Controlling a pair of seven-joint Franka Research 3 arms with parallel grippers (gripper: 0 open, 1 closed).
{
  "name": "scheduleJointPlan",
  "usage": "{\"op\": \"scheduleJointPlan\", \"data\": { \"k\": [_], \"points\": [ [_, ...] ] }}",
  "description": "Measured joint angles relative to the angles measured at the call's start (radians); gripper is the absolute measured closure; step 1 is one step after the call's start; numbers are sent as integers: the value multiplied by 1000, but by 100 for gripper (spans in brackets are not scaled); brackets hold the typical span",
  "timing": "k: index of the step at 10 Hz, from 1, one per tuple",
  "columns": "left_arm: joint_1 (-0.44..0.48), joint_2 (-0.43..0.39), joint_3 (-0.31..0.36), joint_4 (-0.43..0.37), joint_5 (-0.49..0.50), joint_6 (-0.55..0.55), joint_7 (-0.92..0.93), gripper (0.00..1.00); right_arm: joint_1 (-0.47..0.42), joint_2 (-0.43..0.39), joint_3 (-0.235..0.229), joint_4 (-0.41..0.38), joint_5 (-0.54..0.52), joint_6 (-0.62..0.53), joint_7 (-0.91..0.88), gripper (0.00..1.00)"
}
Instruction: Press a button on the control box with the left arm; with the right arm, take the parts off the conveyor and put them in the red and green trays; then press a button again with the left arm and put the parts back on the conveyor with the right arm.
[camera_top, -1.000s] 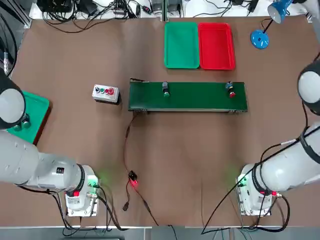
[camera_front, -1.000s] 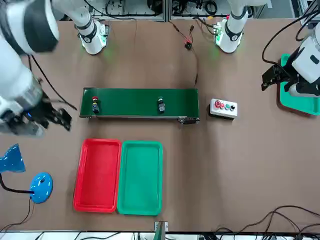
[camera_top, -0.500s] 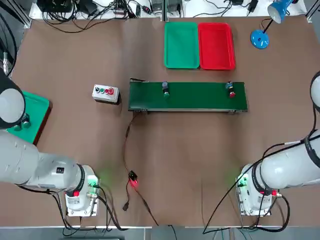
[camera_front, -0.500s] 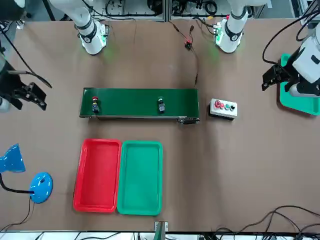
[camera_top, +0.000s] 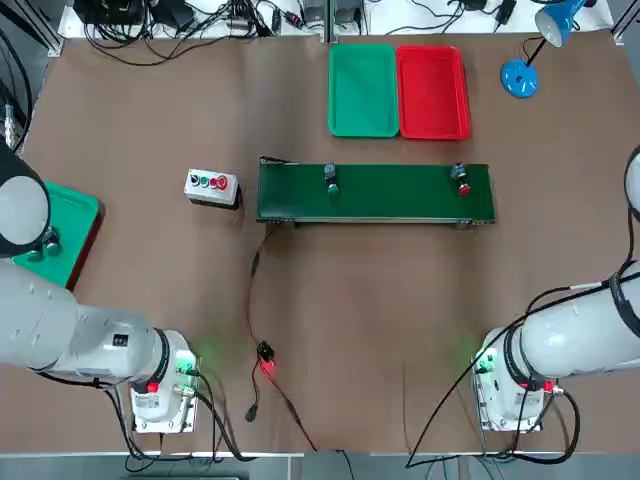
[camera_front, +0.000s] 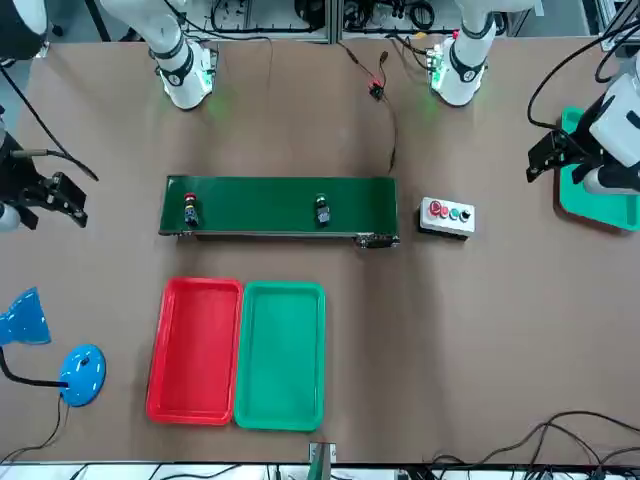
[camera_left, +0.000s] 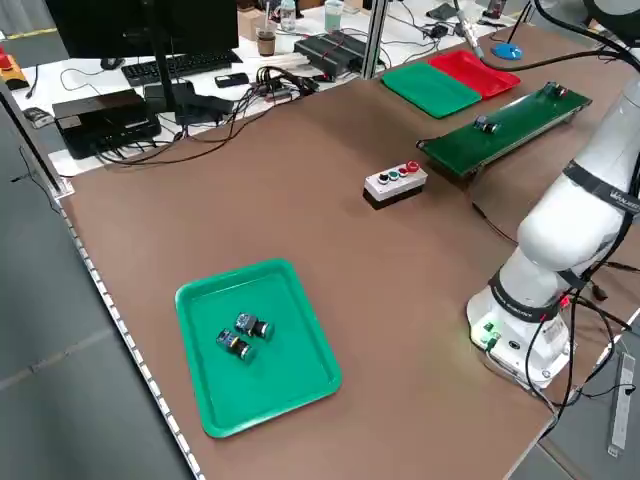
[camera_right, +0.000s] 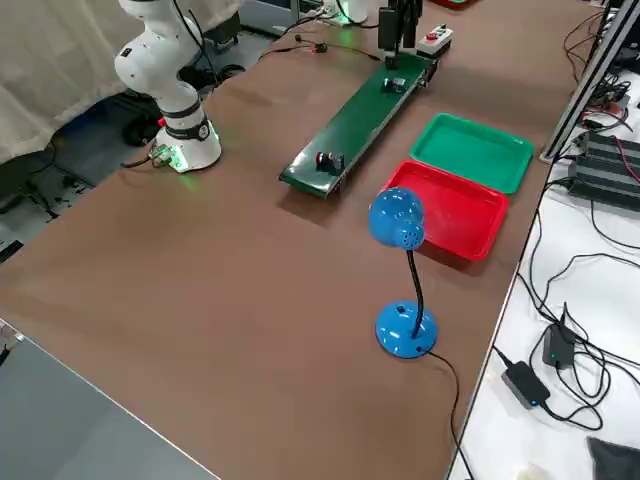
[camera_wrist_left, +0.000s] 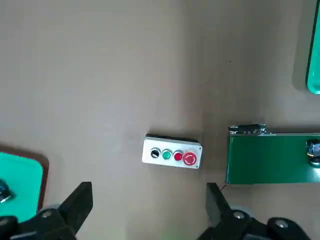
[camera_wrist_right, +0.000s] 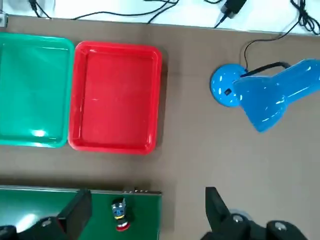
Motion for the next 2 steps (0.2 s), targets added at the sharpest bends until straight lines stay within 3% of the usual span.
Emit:
{"op": "scheduleJointPlan", "data": {
  "k": [2],
  "points": [
    [0, 0, 0, 0, 0, 0, 0, 0, -9, -47, -22, -55, 3, 17, -38, 0]
  ]
}}
